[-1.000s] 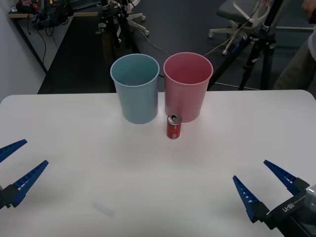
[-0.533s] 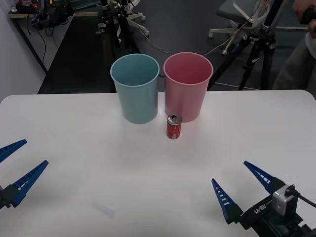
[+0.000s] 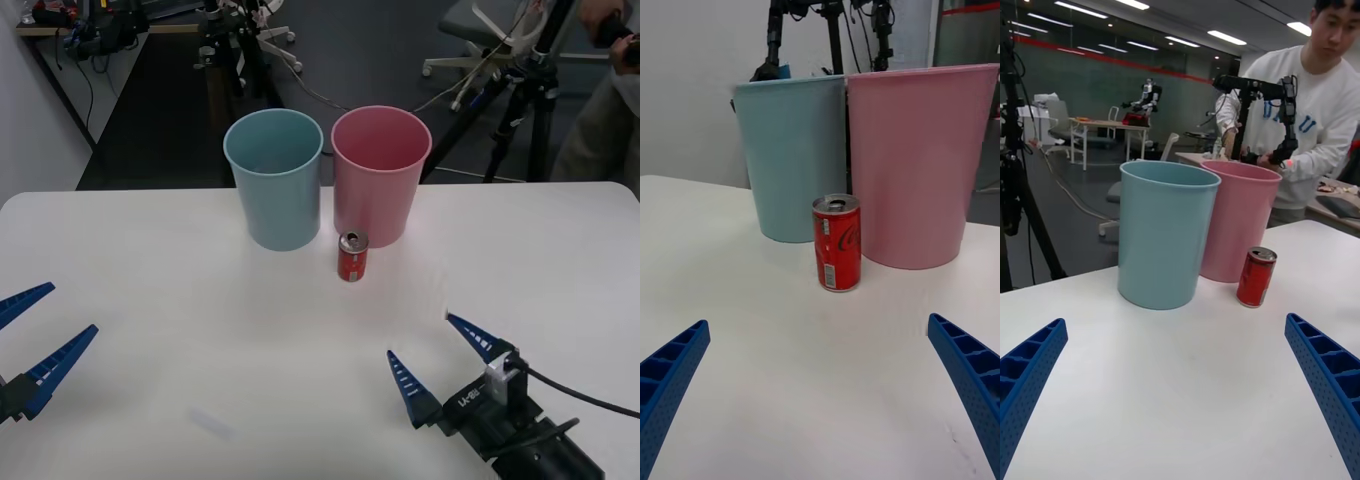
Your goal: Grasp the object on the table and drop it into the matching bin: aluminum can to the light blue bin, PET bottle to the pink bin.
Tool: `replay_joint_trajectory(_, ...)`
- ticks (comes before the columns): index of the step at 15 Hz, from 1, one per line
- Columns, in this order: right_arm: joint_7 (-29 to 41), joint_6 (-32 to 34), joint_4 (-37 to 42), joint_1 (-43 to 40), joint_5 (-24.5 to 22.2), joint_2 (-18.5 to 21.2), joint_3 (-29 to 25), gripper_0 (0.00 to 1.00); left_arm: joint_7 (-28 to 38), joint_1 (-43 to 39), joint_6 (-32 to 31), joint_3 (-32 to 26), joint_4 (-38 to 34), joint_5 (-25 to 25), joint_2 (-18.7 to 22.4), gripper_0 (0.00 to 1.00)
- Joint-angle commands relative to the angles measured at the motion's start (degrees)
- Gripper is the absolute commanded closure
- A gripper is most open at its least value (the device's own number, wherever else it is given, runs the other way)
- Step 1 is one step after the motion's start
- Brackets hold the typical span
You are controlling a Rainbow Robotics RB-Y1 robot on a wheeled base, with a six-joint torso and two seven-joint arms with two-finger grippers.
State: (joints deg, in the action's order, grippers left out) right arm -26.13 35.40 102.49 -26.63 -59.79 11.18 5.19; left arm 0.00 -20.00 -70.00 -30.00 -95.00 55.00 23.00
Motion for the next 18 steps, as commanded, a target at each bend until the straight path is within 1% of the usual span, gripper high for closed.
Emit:
replay_joint_trajectory(1, -0.9, -0.6, -3.9, 3.9, -1.1, -2.4, 0.3, 0.0, 0.0, 0.0, 0.0, 0.0, 0.0, 0.0, 0.0, 0.0)
replay_joint_trajectory(4, -2.3, -2.6, -7.7, 7.8, -1.2, -3.9, 1.0, 0.0, 0.0, 0.0, 0.0, 0.0, 0.0, 0.0, 0.0, 0.0)
replay_joint_trajectory(8, -3.6, -7.7, -10.7, 11.6, -1.2, -5.5, 3.0, 0.0, 0.0, 0.0, 0.0, 0.0, 0.0, 0.0, 0.0, 0.0)
replay_joint_trajectory(13, -4.5, -10.1, -18.3, 18.9, -1.3, -7.6, 3.4, 0.0, 0.0, 0.0, 0.0, 0.0, 0.0, 0.0, 0.0, 0.0)
replay_joint_trajectory(16, -5.6, -10.2, -23.7, 23.6, -1.2, -8.4, 3.1, 0.0, 0.0, 0.0, 0.0, 0.0, 0.0, 0.0, 0.0, 0.0)
replay_joint_trajectory(18, -6.8, -11.6, -25.6, 25.7, -1.2, -8.7, 3.1, 0.0, 0.0, 0.0, 0.0, 0.0, 0.0, 0.0, 0.0, 0.0)
